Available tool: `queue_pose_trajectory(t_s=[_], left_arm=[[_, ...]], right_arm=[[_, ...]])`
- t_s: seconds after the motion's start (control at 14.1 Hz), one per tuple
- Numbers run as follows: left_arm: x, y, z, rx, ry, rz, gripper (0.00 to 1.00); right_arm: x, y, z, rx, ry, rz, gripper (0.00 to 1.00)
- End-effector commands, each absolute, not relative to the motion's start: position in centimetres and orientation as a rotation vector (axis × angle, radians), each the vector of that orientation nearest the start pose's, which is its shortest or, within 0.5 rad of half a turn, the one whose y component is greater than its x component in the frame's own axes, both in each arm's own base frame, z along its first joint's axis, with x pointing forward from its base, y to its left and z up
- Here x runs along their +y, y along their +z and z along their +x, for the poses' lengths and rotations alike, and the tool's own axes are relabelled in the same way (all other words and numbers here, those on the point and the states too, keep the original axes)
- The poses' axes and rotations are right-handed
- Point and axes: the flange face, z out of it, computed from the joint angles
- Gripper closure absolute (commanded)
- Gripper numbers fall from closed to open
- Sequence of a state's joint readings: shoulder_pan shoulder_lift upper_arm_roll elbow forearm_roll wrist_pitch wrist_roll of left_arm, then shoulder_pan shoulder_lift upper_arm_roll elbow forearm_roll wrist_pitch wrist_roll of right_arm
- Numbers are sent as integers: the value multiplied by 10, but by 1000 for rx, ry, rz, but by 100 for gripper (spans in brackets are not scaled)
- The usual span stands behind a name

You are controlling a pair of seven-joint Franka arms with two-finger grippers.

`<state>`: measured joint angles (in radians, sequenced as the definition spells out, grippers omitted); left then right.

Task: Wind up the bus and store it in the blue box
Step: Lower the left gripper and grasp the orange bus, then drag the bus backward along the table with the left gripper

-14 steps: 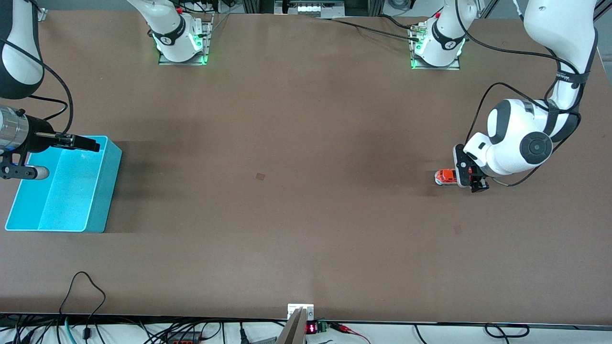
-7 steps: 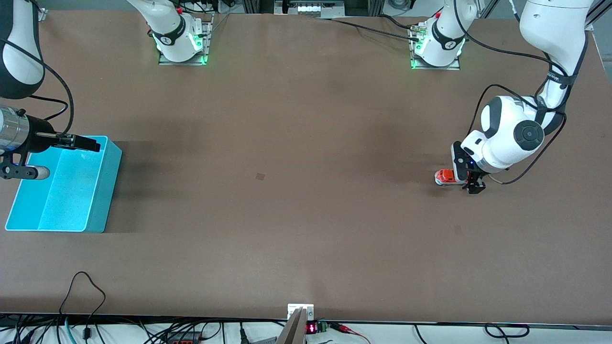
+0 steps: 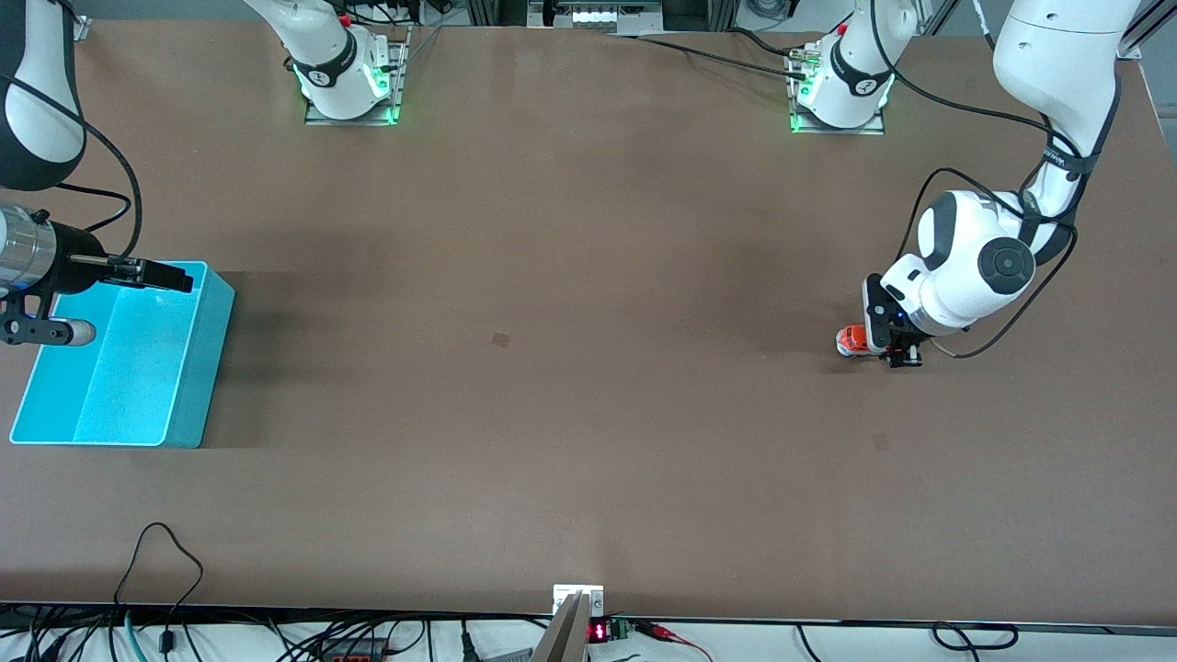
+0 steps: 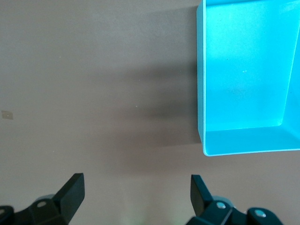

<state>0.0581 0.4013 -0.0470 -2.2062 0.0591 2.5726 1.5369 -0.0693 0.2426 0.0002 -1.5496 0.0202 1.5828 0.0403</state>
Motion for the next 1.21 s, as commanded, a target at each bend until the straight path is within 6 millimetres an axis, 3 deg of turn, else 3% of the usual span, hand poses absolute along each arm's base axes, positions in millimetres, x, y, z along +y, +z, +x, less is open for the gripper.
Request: queue_pose_trajectory(t_s=[0.0, 0.5, 0.64, 1.14], left_arm=[[2, 195, 551, 2261, 49, -2183, 82], [17, 194, 551, 2232, 50, -2213, 82], [44, 191, 549, 2202, 56, -2248, 81], [170, 178, 551, 2166, 37, -2278, 81]], right_arm=[[-39, 498, 610, 162, 328, -3105, 0], [-38, 496, 610, 162, 332, -3103, 0], [-40, 498, 610, 164, 327, -3103, 0], [-34, 498, 610, 152, 327, -3102, 0]])
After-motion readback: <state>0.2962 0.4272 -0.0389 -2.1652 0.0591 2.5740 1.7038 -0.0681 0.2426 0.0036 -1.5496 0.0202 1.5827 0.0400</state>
